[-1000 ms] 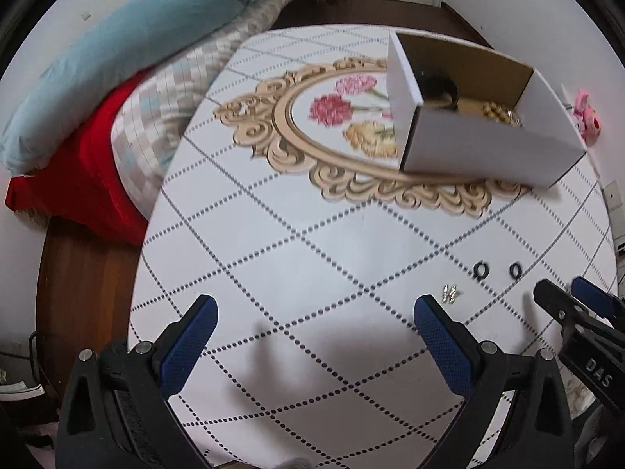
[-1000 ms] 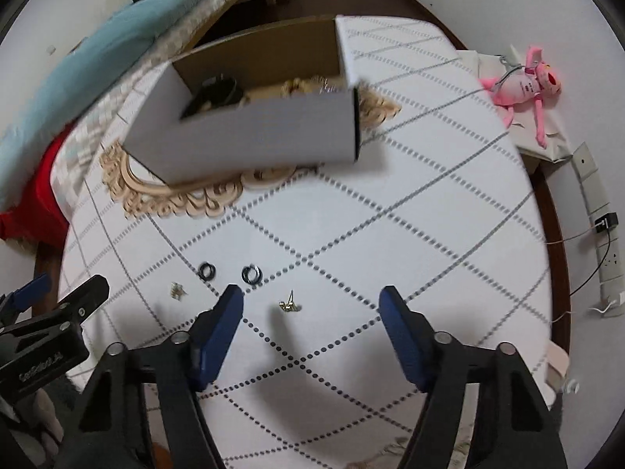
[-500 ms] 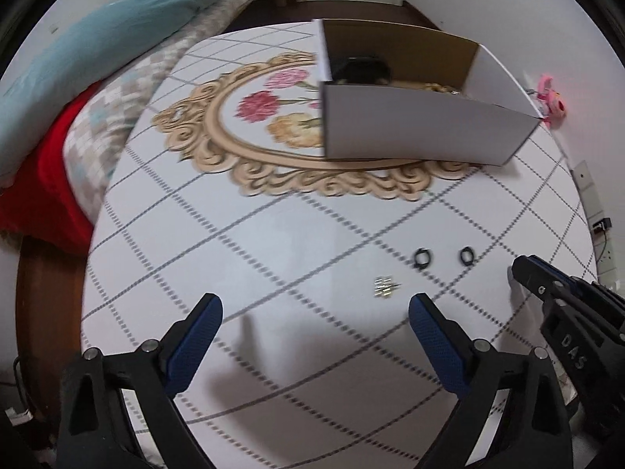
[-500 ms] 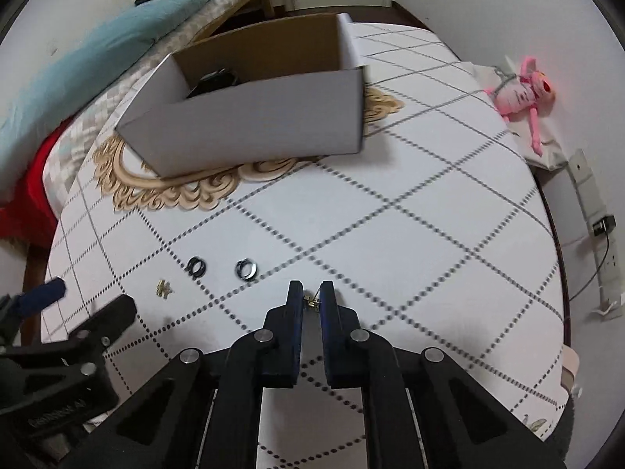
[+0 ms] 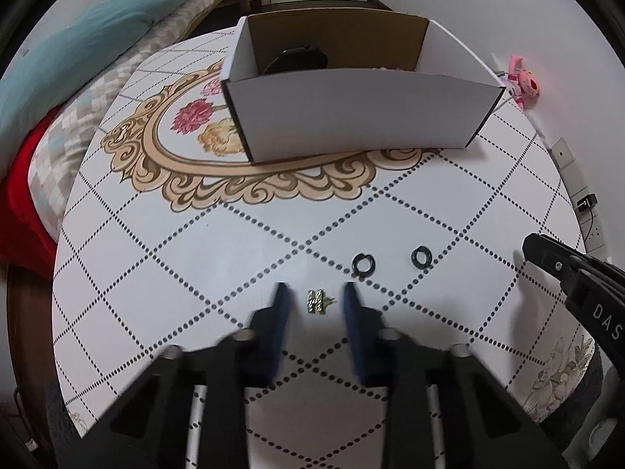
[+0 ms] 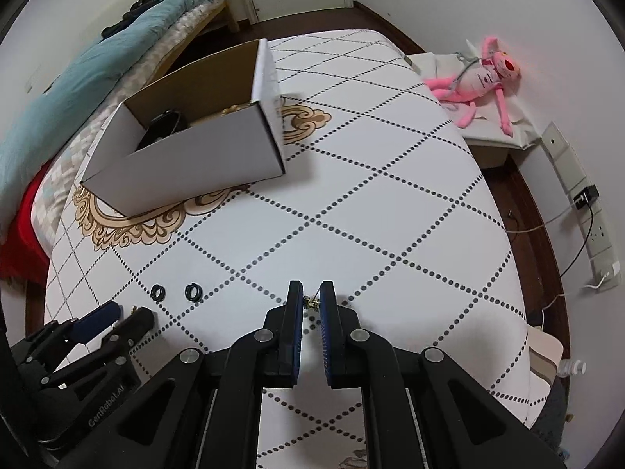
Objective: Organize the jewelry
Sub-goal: 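Grasp a small gold earring with the left gripper while the right gripper grasps another, then carry both gold earrings into the white box and open both grippers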
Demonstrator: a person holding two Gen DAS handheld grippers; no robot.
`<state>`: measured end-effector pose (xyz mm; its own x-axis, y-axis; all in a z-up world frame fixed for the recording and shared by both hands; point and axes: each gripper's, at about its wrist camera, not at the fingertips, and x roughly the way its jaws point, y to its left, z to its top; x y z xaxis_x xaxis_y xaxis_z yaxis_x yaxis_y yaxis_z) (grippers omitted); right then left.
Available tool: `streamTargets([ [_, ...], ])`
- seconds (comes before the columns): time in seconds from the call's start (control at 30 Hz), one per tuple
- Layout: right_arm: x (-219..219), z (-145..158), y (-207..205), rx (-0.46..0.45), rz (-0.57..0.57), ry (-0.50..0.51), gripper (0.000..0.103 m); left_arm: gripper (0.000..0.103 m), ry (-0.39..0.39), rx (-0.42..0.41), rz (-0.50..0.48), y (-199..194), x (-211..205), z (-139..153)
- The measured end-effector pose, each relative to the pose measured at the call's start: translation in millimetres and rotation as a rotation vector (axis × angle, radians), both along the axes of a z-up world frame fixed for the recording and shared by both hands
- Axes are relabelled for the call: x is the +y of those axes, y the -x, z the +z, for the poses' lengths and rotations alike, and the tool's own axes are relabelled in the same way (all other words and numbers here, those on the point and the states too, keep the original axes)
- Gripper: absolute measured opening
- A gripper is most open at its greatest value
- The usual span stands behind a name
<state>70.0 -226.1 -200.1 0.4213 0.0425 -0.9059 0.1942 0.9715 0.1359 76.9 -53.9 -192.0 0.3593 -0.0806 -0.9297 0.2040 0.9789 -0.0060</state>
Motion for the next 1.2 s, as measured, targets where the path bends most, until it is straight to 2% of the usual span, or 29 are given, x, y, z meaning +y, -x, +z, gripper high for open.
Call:
streamTargets([
  [0.4,-1.3,11.8,-0.4,-0.031,-0.002,-0.022,0.009,0.010,0.060,-0.005,0.003,-0.3,3.6,5.2],
  [0.5,-1.7,21.2,-1.6,-0.052,-0.002,-0.035,0.009,0.010,0.086,-0.023,-0.003,-0.5,3.1,18.2],
  [0.7,-1.3,51.4,-9.7,-0.109,0.008,-0.077,0.009,0.010,0.190,-0.070,-0.012,-20.2,1.7,66.6],
  [0.77,-2.2,65.6,-20.7,-0.132,0.020,-0.100,0.009,0.010,0.238,-0.076,-0.012,-37.7,1.0,84.1],
  [0.9,-3.1,84.9,-57.8,-0.152,0.055,-0.138,0.009,0.010,0.289,-0.060,-0.015,-79.3,-0.7,100.5],
  [1.0,-1.7,89.4,-96.2,-0.136,0.095,-0.167,0.009,0.010,0.277,-0.047,-0.002,-112.0,0.2,101.6],
  [1.13,3.1,84.5,-140.3,-0.093,0.127,-0.145,0.009,0.011,0.263,-0.020,0.013,-142.0,3.9,98.4],
  [1.2,7.9,79.6,-159.0,-0.059,0.152,-0.131,0.009,0.012,0.221,-0.006,0.027,-154.7,3.9,95.8],
])
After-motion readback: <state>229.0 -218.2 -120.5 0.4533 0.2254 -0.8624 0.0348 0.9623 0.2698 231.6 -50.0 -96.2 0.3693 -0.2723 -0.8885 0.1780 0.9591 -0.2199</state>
